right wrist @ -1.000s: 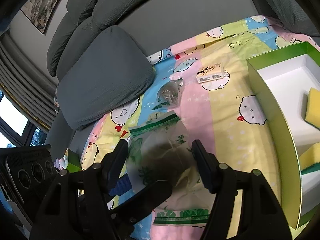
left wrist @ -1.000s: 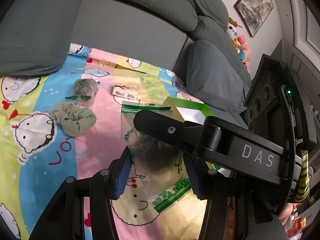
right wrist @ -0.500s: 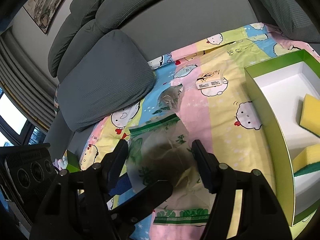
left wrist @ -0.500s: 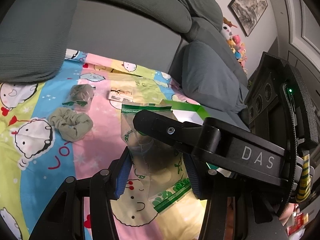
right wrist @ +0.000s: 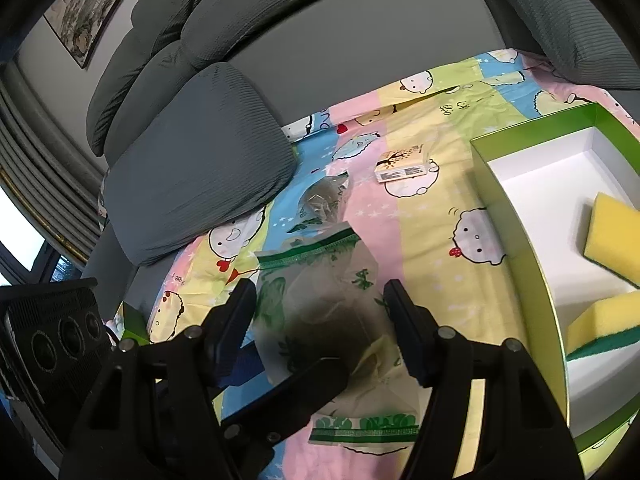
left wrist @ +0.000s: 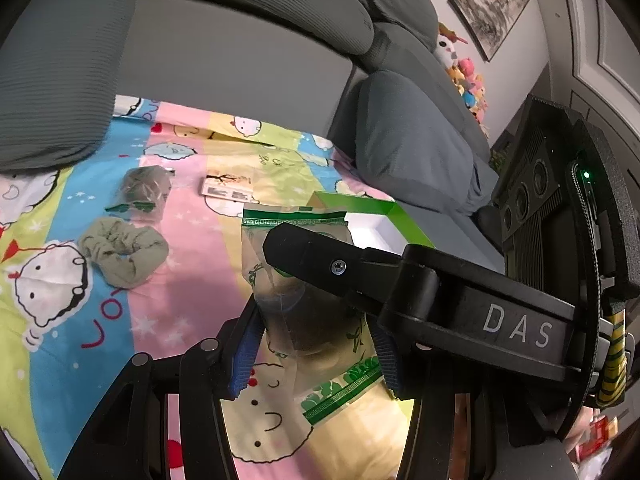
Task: Organize objects
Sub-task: 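Lift the held plastic bag with both grippers and carry it toward the box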
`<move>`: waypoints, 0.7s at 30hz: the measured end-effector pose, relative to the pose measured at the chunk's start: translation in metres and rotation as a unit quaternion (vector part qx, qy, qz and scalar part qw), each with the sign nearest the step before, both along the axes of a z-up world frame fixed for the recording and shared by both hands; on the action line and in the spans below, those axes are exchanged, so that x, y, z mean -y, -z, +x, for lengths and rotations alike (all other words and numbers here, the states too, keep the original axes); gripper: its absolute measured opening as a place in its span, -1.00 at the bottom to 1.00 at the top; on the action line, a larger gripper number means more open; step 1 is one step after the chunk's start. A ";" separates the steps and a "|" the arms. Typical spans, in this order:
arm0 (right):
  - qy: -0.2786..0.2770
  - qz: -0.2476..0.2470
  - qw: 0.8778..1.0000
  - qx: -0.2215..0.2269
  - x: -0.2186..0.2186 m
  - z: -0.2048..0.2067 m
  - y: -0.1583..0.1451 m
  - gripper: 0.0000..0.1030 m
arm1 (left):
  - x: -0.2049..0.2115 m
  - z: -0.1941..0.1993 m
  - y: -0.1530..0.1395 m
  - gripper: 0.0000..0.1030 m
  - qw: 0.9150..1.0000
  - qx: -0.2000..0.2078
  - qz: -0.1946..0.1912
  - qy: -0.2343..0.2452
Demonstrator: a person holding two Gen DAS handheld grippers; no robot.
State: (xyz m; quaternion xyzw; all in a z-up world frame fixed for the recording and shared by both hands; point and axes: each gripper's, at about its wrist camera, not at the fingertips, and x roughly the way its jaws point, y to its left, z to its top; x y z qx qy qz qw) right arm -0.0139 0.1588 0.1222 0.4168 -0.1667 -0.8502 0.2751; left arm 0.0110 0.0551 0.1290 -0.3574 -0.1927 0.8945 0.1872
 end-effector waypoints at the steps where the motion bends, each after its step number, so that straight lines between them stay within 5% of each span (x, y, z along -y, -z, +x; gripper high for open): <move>1: 0.001 0.001 1.000 0.001 -0.001 -0.001 0.000 0.27 | -0.001 -0.001 0.001 0.02 1.000 0.001 0.001 0.003; 21: 0.011 0.014 1.000 0.010 -0.011 -0.014 0.001 0.27 | -0.010 -0.013 0.001 0.02 1.000 0.006 0.004 0.013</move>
